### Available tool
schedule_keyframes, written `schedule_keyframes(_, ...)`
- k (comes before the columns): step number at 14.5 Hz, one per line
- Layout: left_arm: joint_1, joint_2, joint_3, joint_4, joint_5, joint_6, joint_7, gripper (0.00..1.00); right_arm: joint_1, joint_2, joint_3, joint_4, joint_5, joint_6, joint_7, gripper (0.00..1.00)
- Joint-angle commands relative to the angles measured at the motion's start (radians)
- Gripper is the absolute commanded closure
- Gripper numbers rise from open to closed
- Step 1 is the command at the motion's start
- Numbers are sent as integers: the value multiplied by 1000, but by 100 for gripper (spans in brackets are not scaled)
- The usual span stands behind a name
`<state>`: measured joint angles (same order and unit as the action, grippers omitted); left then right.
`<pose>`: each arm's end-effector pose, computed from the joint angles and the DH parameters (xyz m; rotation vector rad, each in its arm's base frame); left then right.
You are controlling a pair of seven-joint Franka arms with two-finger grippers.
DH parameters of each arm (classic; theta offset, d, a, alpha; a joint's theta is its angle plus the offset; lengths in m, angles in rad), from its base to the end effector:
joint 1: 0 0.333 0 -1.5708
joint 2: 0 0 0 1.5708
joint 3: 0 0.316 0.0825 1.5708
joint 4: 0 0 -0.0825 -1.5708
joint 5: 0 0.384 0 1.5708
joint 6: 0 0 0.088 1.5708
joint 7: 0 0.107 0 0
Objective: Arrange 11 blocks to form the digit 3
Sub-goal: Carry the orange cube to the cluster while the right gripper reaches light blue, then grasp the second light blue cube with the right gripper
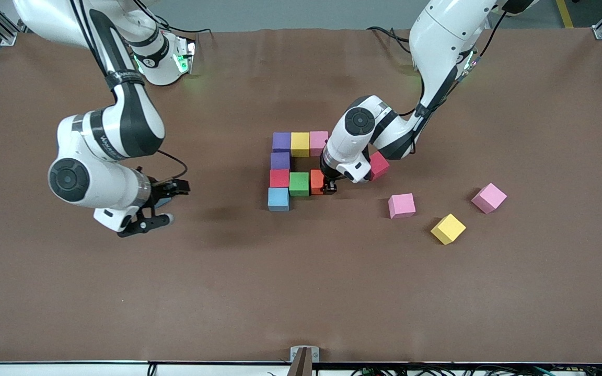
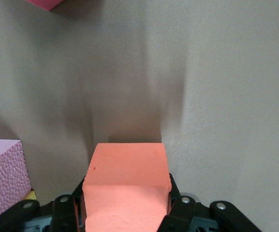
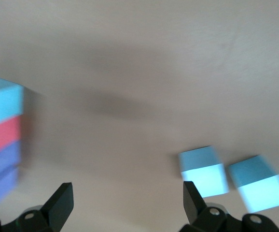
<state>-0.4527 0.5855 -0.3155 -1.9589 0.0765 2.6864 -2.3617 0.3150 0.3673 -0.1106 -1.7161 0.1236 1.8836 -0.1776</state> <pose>0.4600 -0.4354 0.2031 2.0720 2.1160 -0.1893 0.6146 0.1427 0.3609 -3.0132 -0.5106 0.3031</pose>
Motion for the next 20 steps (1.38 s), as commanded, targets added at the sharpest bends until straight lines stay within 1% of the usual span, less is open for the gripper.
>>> schedule_keyframes(1, -4, 1, 3, -14, 19, 35, -25, 81, -49, -96, 19, -228, -71, 190, -187, 0)
schedule_keyframes(3, -4, 2, 3, -14, 19, 36, -25, 81, -91, -119, 19, -357, -71, 346, -294, 0)
schedule_keyframes(5, -6, 7, 3, -12, 19, 49, -25, 81, -123, -120, 19, -440, -71, 454, -390, 0)
schedule_keyframes(7, -7, 10, 3, -11, 19, 53, -24, 81, -145, -117, 19, -517, -70, 534, -424, 0)
schedule_keyframes(11, -17, 20, 6, -3, 19, 53, -24, 80, -148, -110, 20, -565, -65, 566, -424, 0)
schedule_keyframes(13, -17, 20, 7, -1, 25, 53, -24, 80, -146, -99, 22, -568, -59, 583, -424, 0)
schedule_keyframes(17, -15, 22, 9, 0, 31, 53, -24, 79, -145, -41, 22, -574, -56, 670, -422, 1)
schedule_keyframes(18, -15, 22, 10, 0, 31, 55, -24, 79, -145, -33, 22, -574, -56, 681, -422, 6)
schedule_keyframes(19, -14, 25, 12, 0, 31, 55, -24, 79, -145, -27, 22, -574, -55, 681, -422, 15)
schedule_keyframes(20, -15, 25, 12, 2, 31, 55, -24, 79, -145, -25, 22, -574, -55, 681, -422, 27)
